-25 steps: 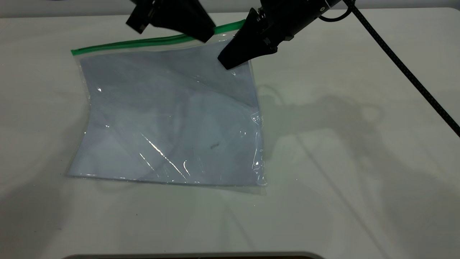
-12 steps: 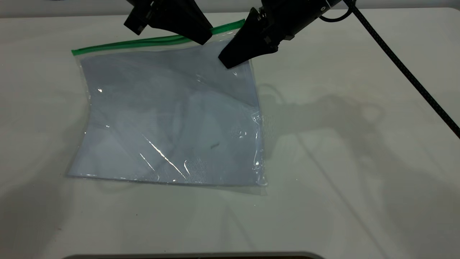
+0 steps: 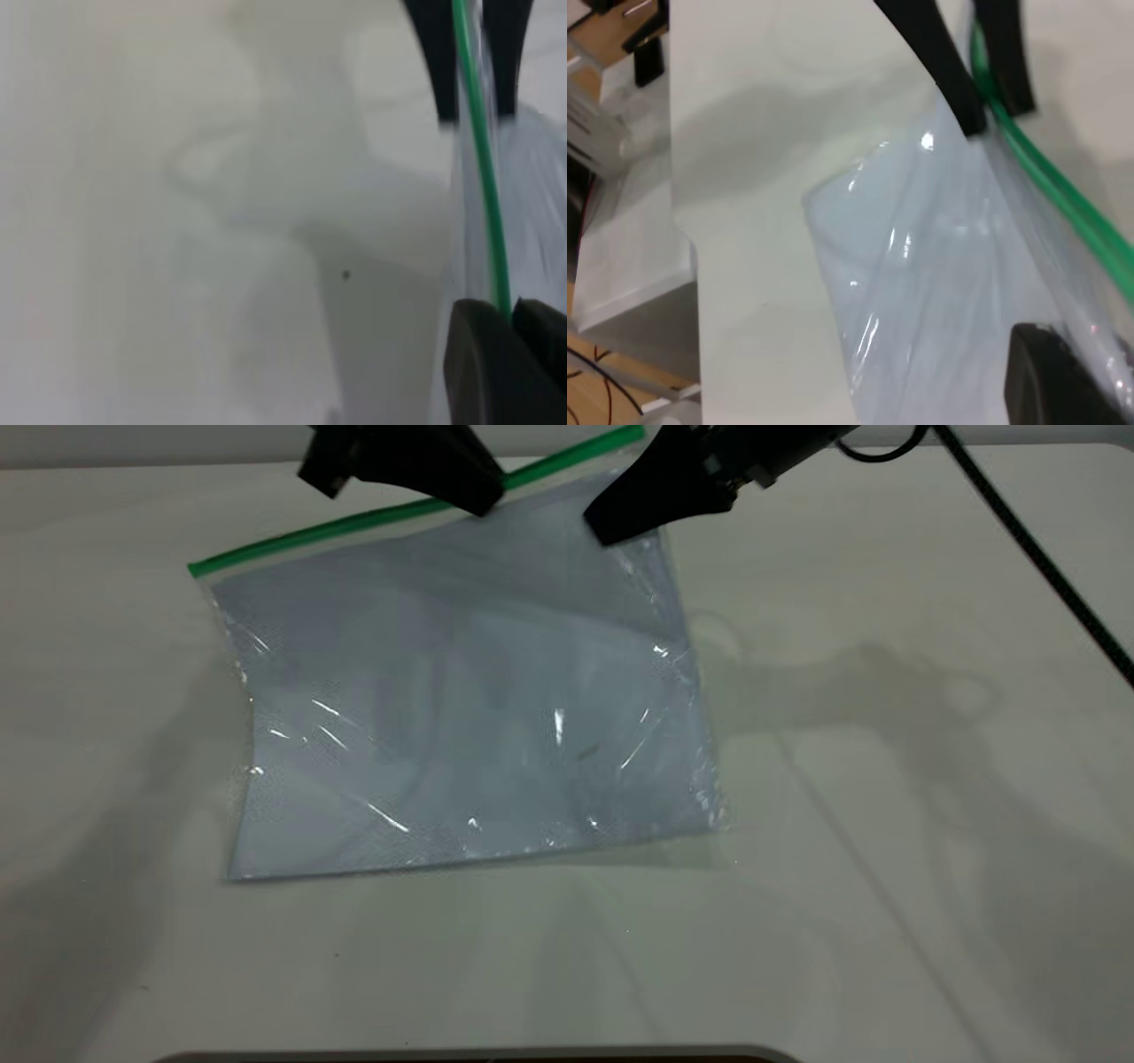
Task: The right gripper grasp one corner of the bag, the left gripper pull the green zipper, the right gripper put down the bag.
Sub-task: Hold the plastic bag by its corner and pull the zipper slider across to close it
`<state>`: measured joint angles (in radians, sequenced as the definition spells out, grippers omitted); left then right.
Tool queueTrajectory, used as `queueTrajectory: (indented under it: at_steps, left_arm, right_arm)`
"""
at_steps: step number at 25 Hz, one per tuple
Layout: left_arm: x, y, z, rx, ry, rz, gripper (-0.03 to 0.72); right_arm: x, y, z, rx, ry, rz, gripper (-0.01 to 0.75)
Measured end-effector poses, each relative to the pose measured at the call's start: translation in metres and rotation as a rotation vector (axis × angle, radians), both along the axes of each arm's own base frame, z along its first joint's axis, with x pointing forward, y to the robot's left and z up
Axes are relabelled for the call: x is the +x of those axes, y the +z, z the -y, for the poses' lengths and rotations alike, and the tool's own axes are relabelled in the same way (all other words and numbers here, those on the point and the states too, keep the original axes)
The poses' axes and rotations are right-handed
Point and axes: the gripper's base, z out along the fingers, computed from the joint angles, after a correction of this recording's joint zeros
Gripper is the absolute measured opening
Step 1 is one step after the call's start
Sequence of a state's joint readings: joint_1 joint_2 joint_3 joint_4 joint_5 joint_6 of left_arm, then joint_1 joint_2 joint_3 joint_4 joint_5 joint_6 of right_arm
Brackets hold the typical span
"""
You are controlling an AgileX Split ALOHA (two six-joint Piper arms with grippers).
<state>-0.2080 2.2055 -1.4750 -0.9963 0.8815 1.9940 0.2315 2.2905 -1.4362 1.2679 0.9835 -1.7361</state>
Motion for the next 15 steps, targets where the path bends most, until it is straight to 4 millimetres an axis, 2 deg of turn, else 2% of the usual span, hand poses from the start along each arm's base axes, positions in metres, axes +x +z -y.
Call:
queueTrajectory:
  at_steps: [11,15]
  left_arm:
    - [0.011,-0.007,-0.054,0.107,0.103,-0.041,0.051]
    - [0.012,-0.009,-0.067,0.14,0.124,-0.053,0.051]
  right_arm:
    - [0.015,0.001,0.041,0.011,-0.118,-0.03,0.035]
    - [0.018,0.0,0.053,0.011,-0.155,-0.042,0.035]
